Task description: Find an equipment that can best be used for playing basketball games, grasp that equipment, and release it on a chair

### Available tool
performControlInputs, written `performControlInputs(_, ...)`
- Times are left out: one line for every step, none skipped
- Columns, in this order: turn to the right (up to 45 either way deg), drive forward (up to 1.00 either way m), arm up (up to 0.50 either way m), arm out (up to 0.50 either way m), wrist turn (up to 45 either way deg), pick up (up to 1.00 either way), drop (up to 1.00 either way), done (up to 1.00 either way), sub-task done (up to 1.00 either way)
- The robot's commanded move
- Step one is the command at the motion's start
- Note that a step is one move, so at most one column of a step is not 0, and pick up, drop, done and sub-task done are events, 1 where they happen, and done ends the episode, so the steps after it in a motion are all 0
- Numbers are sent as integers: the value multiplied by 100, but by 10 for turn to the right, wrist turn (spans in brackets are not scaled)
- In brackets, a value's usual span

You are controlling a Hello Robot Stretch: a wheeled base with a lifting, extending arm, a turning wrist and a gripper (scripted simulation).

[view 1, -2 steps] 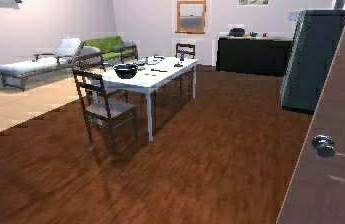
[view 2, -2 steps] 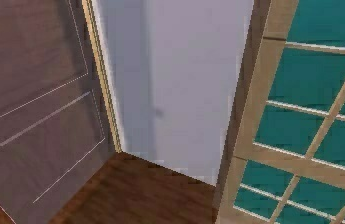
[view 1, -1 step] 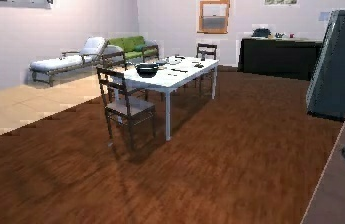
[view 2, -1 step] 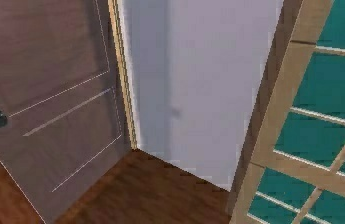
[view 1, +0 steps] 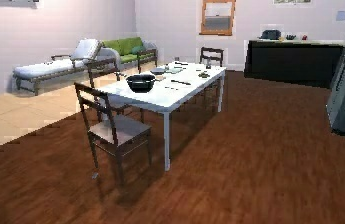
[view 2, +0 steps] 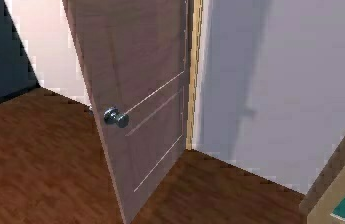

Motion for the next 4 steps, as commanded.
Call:
performControlInputs(120,0,0,0,0,0,0,0,0)
performControlInputs(0,100,0,0,0,0,0,0,0)
performControlInputs(240,0,0,0,0,0,0,0,0)
performControlInputs(0,10,0,0,0,0,0,0,0)
